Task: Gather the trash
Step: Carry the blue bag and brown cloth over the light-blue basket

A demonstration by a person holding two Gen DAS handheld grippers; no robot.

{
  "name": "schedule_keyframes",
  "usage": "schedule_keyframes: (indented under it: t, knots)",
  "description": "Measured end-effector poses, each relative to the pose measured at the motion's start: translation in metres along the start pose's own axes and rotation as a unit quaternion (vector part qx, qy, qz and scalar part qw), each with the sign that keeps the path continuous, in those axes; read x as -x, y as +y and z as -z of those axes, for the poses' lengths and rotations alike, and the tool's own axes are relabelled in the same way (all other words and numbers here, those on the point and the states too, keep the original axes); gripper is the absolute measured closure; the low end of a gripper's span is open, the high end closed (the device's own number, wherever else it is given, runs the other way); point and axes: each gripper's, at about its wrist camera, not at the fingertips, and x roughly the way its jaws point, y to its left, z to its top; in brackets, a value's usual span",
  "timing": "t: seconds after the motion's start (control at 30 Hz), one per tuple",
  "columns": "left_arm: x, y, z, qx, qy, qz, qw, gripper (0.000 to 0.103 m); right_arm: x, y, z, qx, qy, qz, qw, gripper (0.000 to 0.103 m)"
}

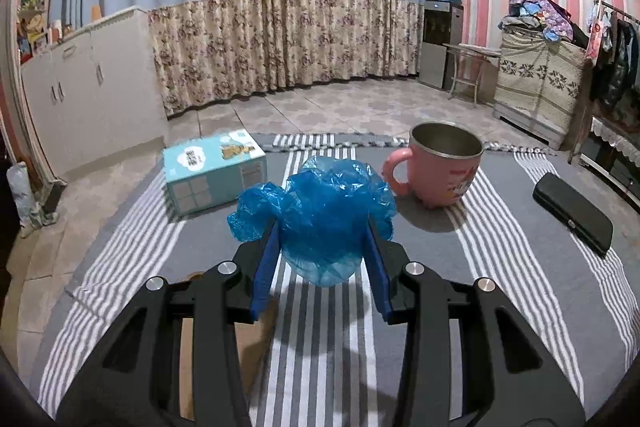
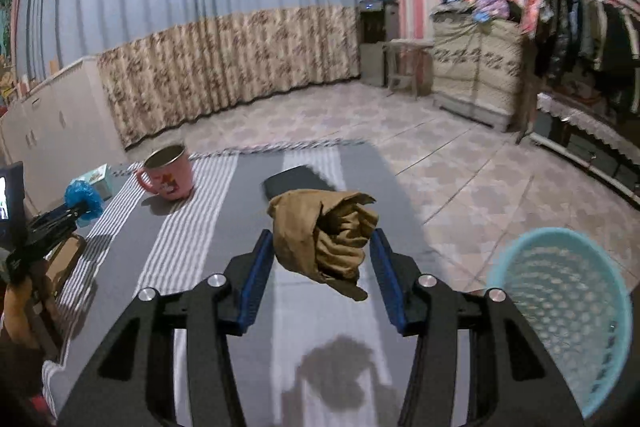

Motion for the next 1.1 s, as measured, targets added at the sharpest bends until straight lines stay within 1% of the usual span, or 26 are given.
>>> schedule_keyframes:
  t: [0.1, 0.17, 0.27, 0.33, 0.47, 0.53, 0.63, 0.73, 0.83, 1.0, 1.1]
  knots:
    - [0.018, -0.006, -0.006, 0.004, -0.01, 0.003, 0.9999, 0.064, 0.021, -0.033, 0.003, -0.035, -0.015, 0.005, 0.999, 0.053]
    - [0.034, -0.013, -0.011, 0.005, -0.02, 0.007, 0.9998, 0.064, 0.029, -0.054, 0.008, -0.054, -0.027, 0.019, 0.998, 0.053]
    - [0.061, -0.025, -0.017, 0.004, -0.037, 0.005, 0.9993, 0.064, 0.032, -0.071, 0.014, -0.062, -0.034, 0.036, 0.997, 0.053]
    - [0.076, -0.032, -0.019, 0.005, -0.047, 0.003, 0.9989, 0.064, 0.035, -0.082, 0.017, -0.076, -0.043, 0.034, 0.996, 0.053]
    - [0.105, -0.048, -0.02, 0.004, -0.06, -0.002, 0.9982, 0.064, 0.037, -0.088, 0.021, -0.085, -0.052, 0.034, 0.994, 0.053]
    - [0.116, -0.058, -0.017, 0.002, -0.057, 0.011, 0.9983, 0.064, 0.037, -0.091, 0.022, -0.084, -0.051, 0.036, 0.995, 0.053]
    - [0.126, -0.074, -0.011, -0.01, -0.054, 0.018, 0.9983, 0.064, 0.039, -0.1, 0.025, -0.086, -0.051, 0.041, 0.994, 0.053]
    - [0.133, -0.093, -0.005, -0.025, -0.046, 0.03, 0.9982, 0.064, 0.045, -0.116, 0.027, -0.089, -0.056, 0.055, 0.993, 0.053]
    - [0.139, -0.113, -0.001, -0.036, -0.045, 0.043, 0.9975, 0.064, 0.049, -0.134, 0.03, -0.091, -0.058, 0.078, 0.991, 0.053]
    - [0.155, -0.157, 0.003, -0.064, -0.058, 0.068, 0.994, 0.064, 0.056, -0.161, 0.031, -0.1, -0.064, 0.099, 0.988, 0.053]
    - [0.165, -0.193, 0.004, -0.079, -0.064, 0.094, 0.9904, 0.064, 0.061, -0.17, 0.03, -0.087, -0.068, 0.117, 0.987, 0.053]
